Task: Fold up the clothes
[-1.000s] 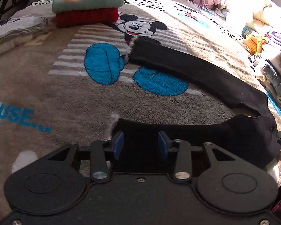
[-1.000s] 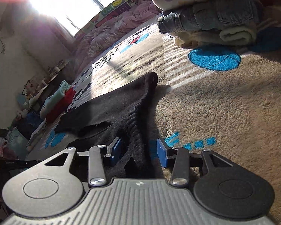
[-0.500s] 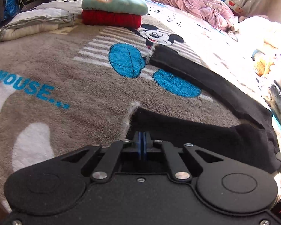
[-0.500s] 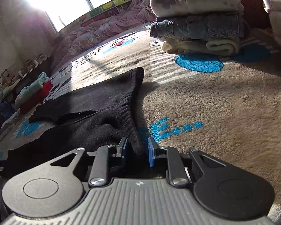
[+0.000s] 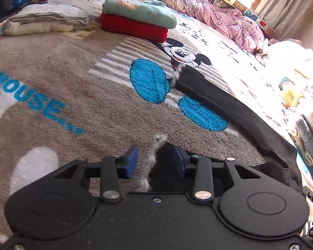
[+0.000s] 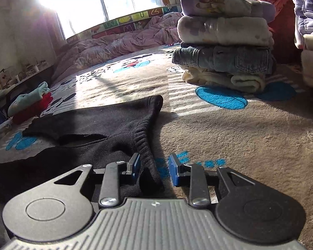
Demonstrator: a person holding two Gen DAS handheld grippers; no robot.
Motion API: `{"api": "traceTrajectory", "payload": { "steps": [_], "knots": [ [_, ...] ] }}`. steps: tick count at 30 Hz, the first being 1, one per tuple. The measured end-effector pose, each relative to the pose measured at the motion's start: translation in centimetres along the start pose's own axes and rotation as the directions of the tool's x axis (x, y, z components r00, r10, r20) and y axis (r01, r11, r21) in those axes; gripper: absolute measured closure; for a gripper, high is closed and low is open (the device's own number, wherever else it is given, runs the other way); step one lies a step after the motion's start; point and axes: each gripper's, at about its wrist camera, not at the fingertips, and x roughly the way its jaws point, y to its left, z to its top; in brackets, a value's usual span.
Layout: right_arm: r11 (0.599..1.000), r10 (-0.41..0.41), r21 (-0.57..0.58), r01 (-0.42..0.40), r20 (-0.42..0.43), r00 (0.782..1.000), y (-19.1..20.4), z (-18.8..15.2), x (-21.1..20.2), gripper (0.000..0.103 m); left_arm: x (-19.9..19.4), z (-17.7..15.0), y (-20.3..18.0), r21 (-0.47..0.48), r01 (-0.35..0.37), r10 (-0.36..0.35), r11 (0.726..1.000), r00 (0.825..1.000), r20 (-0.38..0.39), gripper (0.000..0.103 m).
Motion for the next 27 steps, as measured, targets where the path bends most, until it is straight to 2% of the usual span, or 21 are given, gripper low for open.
{"api": "traceTrajectory", "payload": {
  "steps": [2,3,4,5,6,8,9,11,13,16,18,20,23,25,27],
  "knots": [
    [1.0,0.003,-0.007,-0.003,0.036,0.999,0.1,0.4,0.0,0.072,0.9,-0.2,-0.8,0.049,0.004,-0.003,0.999,1.0,-0.018,0.075],
    [1.0,0.011,0.0,-0.011,0.042,0.999,0.0,0.5,0.2,0.072,1.3,-0.3,-1.2,0.077,0.003,-0.001,0.997,1.0,-0.024,0.096],
    [1.0,0.019,0.012,-0.02,0.034,0.999,-0.1,0.6,0.6,0.072,1.4,-0.5,-1.6,0.101,-0.008,0.01,0.995,1.0,-0.022,0.1],
    [0.999,0.024,0.022,-0.024,0.014,1.0,-0.2,0.5,1.3,0.072,1.0,-0.6,-1.7,0.081,-0.019,0.019,0.997,1.0,-0.005,0.101],
    [1.0,0.018,0.022,-0.018,-0.008,1.0,-0.1,0.3,1.9,0.072,0.2,-0.4,-1.2,-0.002,-0.009,0.009,1.0,1.0,0.024,0.101],
    [1.0,-0.001,0.007,0.001,-0.027,1.0,0.0,-0.1,2.6,0.072,-1.4,-0.2,0.1,-0.156,0.027,-0.017,0.987,0.998,0.067,0.101],
    [1.0,-0.011,0.0,0.011,-0.037,0.999,0.1,-0.3,2.9,0.072,-1.5,-0.2,0.3,-0.173,0.014,-0.004,0.985,0.998,0.06,0.101],
    [1.0,-0.019,-0.018,0.018,-0.04,0.999,0.2,-0.6,3.1,0.072,0.0,-0.8,0.4,-0.145,-0.067,0.067,0.987,0.998,-0.005,0.1],
    [1.0,-0.016,-0.019,0.015,-0.041,0.999,0.2,-0.6,3.0,0.071,1.0,-1.1,0.7,-0.153,-0.092,0.09,0.984,0.996,-0.017,0.096],
    [1.0,-0.015,-0.017,0.014,-0.042,0.999,0.2,-0.6,2.8,0.071,0.6,-0.7,-0.2,-0.076,-0.13,0.131,0.989,0.991,0.005,0.088],
    [1.0,-0.016,-0.021,0.015,-0.037,0.999,0.2,-0.6,2.5,0.07,-0.6,-0.4,-0.4,-0.043,-0.168,0.171,0.985,0.983,0.061,0.086],
    [0.999,-0.021,-0.034,0.02,-0.016,1.0,0.4,-0.5,1.9,0.067,-1.4,-0.3,-1.7,0.051,-0.186,0.179,0.981,0.977,0.119,0.086],
    [0.994,-0.047,-0.099,0.051,0.047,0.998,0.9,-0.2,0.5,0.067,-1.7,-1.0,-4.2,0.161,-0.113,0.091,0.981,0.986,0.14,0.086],
    [0.993,-0.026,-0.117,0.036,0.08,0.996,1.2,0.0,-0.2,0.067,-1.3,-2.0,-5.9,0.227,-0.054,0.028,0.972,0.993,0.114,0.086],
    [0.988,0.013,-0.155,0.002,0.098,0.995,1.9,0.0,-0.6,0.067,-0.3,-3.2,-7.7,0.297,-0.027,0.004,0.955,0.997,0.081,0.086]
  ]
}}
